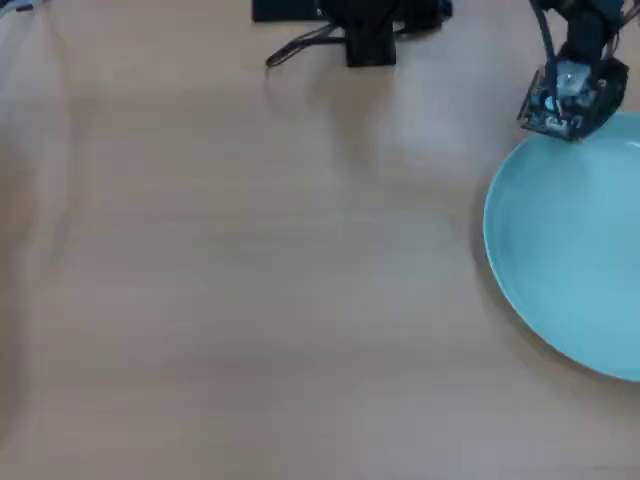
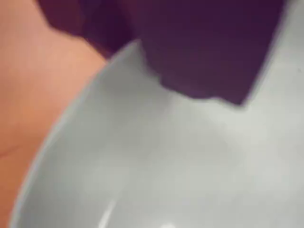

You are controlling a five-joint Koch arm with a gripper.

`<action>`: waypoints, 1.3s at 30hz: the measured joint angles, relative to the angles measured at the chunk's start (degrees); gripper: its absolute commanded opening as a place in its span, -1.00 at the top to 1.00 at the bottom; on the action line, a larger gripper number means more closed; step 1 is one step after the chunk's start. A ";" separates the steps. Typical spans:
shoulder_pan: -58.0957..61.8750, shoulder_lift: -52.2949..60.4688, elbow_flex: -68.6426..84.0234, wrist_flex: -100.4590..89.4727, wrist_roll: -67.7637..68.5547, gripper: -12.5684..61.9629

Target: Move the green bowl from right to left

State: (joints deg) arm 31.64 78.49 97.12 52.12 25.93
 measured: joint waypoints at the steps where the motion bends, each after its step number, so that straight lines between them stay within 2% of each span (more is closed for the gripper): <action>1: 0.00 0.00 0.35 -0.18 0.00 0.85; 4: 0.00 0.00 0.44 -0.18 0.00 0.75; 6: 0.00 0.00 0.44 -0.18 -0.09 0.49; 10: -0.18 -0.09 0.53 2.29 -0.79 -0.17; 13: 0.00 0.00 0.53 7.56 -0.97 -0.45; 20: 4.66 7.21 -2.64 19.86 -1.32 -0.50; 24: 8.88 13.62 -2.64 22.76 -2.46 -0.50; 29: 12.13 16.08 -5.01 23.73 -5.63 -0.50; 39: 33.49 25.14 -5.36 24.52 -20.21 -0.50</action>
State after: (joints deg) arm 65.13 103.62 91.76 76.64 5.71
